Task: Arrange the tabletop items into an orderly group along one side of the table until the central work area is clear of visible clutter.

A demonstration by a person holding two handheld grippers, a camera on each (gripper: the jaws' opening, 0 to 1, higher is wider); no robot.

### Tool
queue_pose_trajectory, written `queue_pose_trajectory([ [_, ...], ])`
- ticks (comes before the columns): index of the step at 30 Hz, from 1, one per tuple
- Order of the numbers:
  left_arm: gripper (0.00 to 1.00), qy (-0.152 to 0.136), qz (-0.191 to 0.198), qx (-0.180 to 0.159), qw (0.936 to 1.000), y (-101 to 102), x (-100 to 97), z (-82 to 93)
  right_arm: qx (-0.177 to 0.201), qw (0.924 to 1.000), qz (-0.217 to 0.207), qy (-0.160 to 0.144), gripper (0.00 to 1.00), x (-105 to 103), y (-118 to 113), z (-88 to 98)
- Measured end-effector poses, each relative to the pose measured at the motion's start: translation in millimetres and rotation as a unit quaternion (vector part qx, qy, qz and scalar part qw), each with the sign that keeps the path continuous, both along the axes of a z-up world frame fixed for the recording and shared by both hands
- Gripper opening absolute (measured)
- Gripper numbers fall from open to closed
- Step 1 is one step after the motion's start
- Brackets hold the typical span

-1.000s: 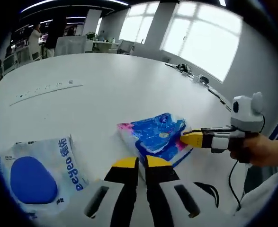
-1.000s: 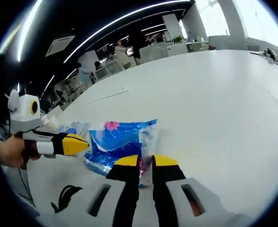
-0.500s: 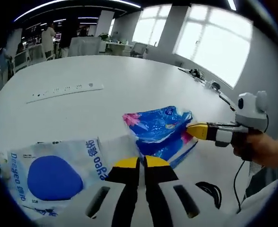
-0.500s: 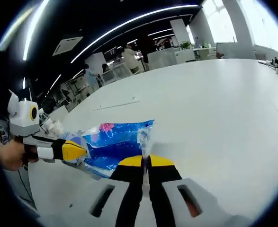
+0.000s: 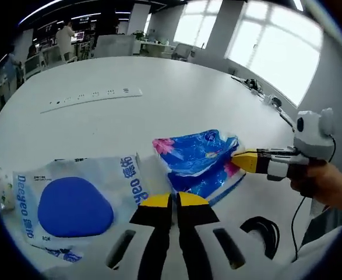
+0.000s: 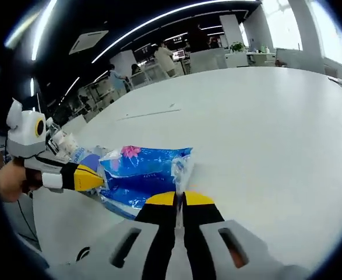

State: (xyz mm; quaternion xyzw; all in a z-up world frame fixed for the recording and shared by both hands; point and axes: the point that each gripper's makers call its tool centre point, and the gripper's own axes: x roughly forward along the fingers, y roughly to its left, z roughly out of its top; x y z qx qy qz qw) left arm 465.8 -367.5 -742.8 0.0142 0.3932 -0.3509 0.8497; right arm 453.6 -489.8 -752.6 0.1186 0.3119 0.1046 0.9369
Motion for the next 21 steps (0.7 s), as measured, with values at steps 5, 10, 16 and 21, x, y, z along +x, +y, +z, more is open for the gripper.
queue_pose_trajectory([
  [5,0.0,-0.002,0.003,0.007,1.0,1.7,0.9,-0.4,-0.004,1.0,0.006,0.004,0.01,1.7,1.9,-2.4],
  [10,0.0,-0.008,0.0,0.015,0.9999,2.4,0.5,-0.4,-0.01,0.9999,0.01,0.008,0.01,0.8,3.7,-6.6],
  [16,0.01,-0.009,0.006,0.016,0.9998,4.0,-0.2,0.5,-0.011,0.9999,0.009,0.008,0.02,0.4,3.9,-7.2],
  [21,0.03,-0.024,0.004,0.031,0.9992,7.9,-0.3,2.8,-0.011,0.9999,0.009,0.008,0.04,0.3,4.1,-8.5],
])
